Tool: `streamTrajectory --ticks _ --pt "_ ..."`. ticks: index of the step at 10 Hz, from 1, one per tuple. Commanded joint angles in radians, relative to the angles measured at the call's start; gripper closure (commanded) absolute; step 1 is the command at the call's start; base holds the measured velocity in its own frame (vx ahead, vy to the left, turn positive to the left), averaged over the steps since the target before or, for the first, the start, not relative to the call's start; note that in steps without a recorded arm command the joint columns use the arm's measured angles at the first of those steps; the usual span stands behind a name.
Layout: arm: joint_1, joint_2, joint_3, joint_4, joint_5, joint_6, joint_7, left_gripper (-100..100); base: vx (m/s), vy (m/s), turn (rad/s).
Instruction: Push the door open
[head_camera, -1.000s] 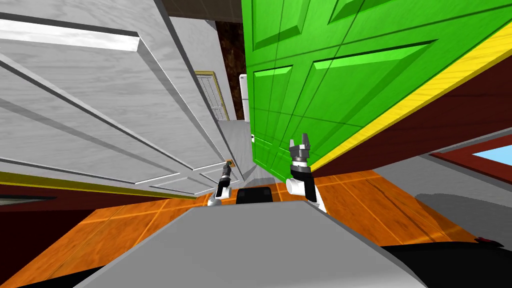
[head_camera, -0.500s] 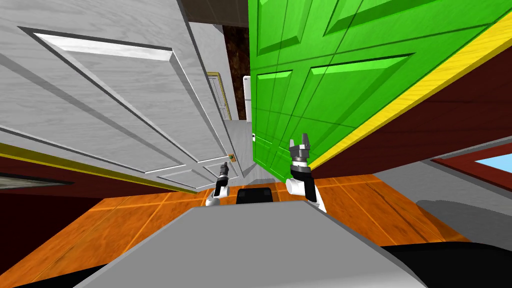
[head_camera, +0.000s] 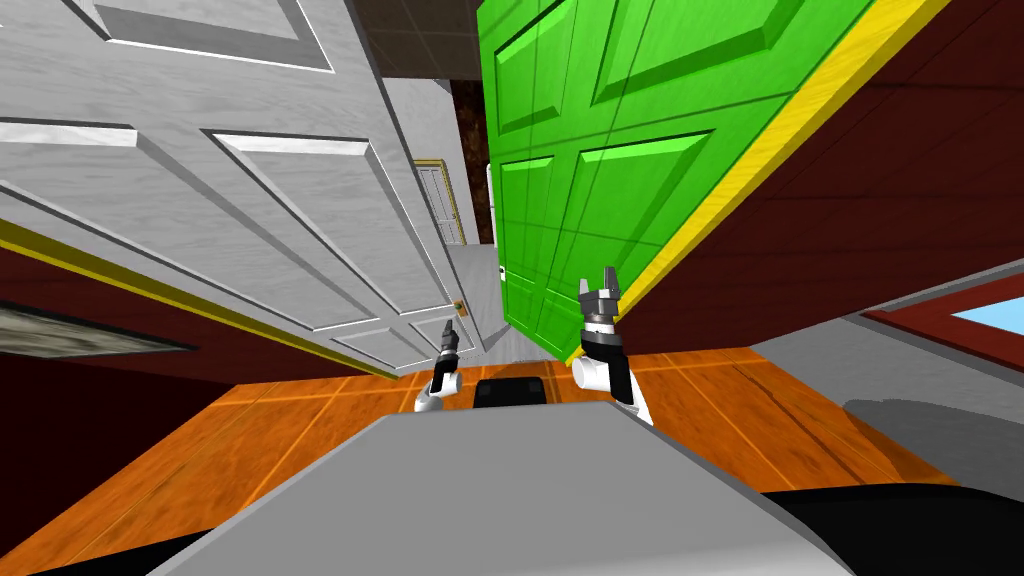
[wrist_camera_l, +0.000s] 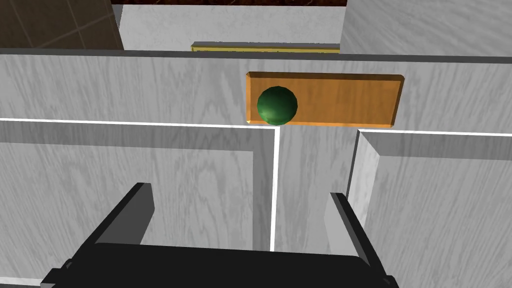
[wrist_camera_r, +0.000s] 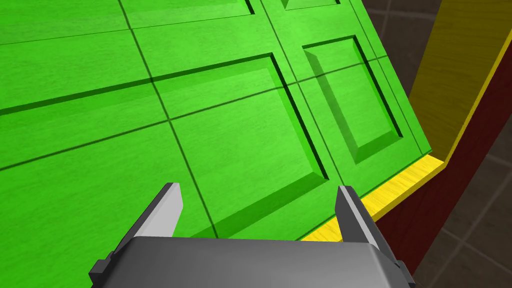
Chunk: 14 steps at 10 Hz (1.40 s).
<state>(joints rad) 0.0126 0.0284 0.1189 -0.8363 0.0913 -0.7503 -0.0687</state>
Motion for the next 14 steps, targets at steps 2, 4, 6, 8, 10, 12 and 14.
streamTrajectory --ticks 2,4,6,8,10,12,14 --pt "-0.004 0.008 0.007 0.007 0.002 -0.009 -0.011 -100 0.159 0.037 -0.031" --pt "-0.005 0.005 0.014 0.013 0.004 -0.018 -0.020 -100 0.192 0.050 -0.047" --pt "-0.006 -0.007 0.021 0.019 0.006 -0.027 -0.030 -100 0.176 0.069 -0.041" --pt "-0.007 -0.028 0.028 0.024 0.008 -0.035 -0.039 -100 0.178 0.067 -0.042" --pt "-0.006 -0.022 0.025 0.020 0.008 -0.031 -0.036 100 0.029 0.010 0.001" --pt "-0.006 -0.022 0.025 0.020 0.008 -0.031 -0.036 100 -0.023 -0.008 -0.002" --pt "-0.006 -0.022 0.025 0.020 0.008 -0.031 -0.036 100 -0.005 -0.001 0.000"
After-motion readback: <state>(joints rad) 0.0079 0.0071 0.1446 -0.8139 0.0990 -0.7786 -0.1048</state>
